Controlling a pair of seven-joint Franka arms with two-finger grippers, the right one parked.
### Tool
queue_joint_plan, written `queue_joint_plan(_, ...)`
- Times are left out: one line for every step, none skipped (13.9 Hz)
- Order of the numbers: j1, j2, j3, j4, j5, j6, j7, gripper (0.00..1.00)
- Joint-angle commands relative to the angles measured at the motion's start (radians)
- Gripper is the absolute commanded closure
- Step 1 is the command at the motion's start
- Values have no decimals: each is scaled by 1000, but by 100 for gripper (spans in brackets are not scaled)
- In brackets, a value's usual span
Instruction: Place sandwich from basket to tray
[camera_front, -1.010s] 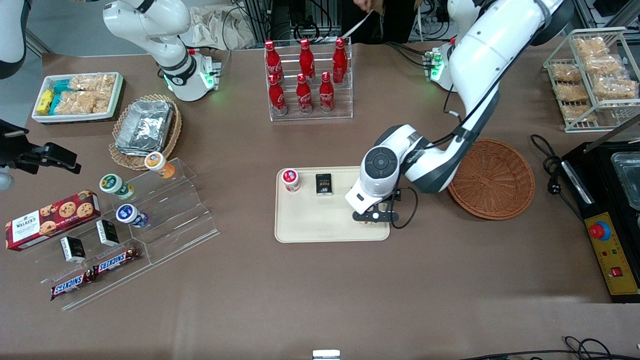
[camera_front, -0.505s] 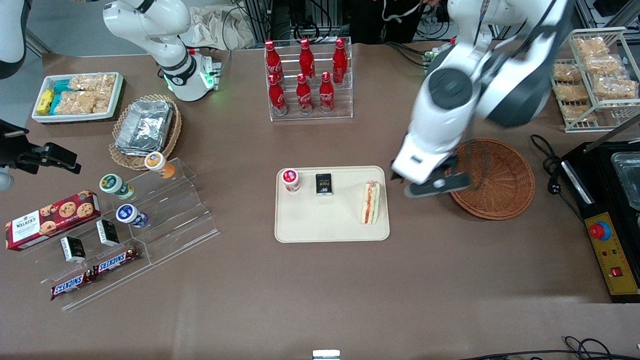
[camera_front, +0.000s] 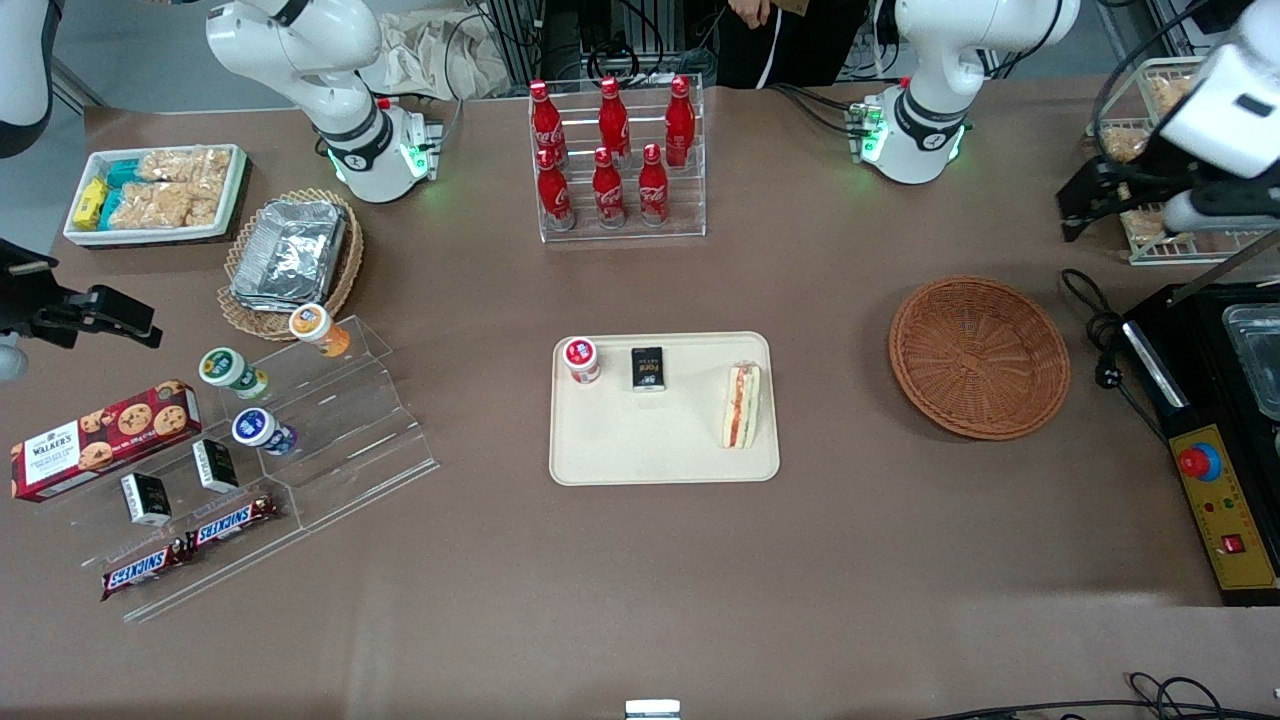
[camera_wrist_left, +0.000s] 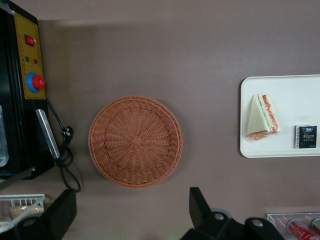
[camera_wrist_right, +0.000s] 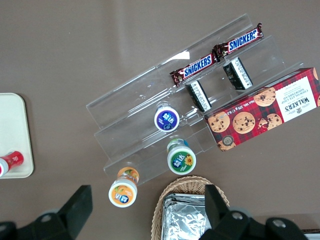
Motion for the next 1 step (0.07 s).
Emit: queue_joint_plan(-13,77,3,71,-15,-7,33,0)
